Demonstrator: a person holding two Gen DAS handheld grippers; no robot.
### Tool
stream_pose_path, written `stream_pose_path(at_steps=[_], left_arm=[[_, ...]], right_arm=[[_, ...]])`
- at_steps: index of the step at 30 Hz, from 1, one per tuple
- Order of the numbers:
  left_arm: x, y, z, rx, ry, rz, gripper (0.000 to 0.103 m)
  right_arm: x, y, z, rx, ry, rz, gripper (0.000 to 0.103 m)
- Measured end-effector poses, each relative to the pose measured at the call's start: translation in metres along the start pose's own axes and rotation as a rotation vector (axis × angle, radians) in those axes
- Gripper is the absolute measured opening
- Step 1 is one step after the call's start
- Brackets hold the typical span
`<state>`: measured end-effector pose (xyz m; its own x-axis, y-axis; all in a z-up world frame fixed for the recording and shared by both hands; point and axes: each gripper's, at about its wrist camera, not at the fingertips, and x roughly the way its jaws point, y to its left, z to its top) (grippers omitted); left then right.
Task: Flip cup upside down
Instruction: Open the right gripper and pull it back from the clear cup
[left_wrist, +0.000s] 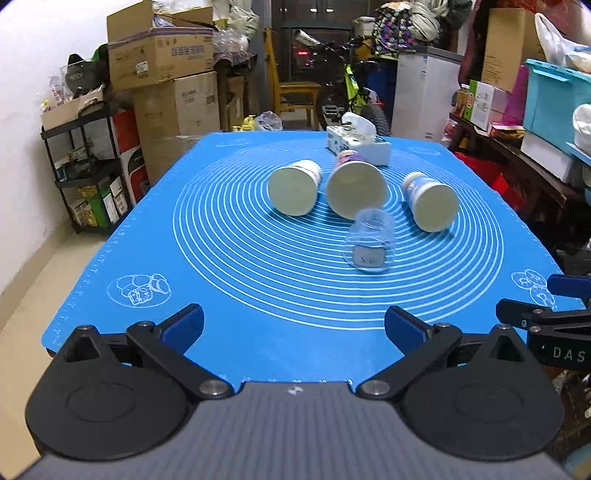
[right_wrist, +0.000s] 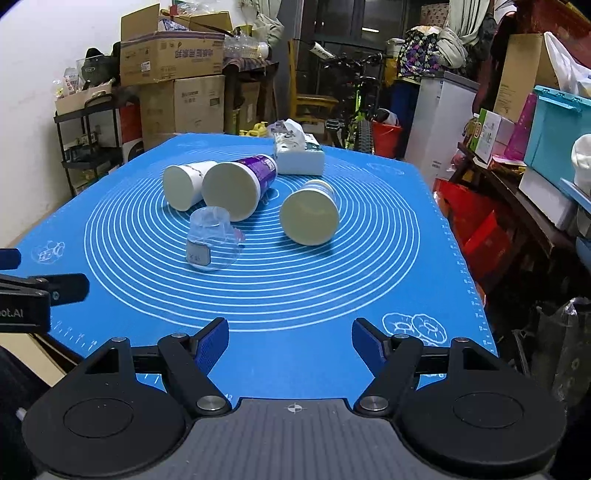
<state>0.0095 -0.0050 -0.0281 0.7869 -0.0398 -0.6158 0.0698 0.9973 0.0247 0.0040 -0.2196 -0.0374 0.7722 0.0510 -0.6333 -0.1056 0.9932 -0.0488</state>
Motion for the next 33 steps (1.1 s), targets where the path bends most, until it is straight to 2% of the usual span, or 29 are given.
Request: stream_pose_path(at_steps=[33], left_arm=[[0.001, -0.007, -0.006, 0.029, 0.032, -0.012, 0.103]], right_arm=[[0.000, -0.015, -0.003, 0.030, 0.008, -0.011, 0.078]])
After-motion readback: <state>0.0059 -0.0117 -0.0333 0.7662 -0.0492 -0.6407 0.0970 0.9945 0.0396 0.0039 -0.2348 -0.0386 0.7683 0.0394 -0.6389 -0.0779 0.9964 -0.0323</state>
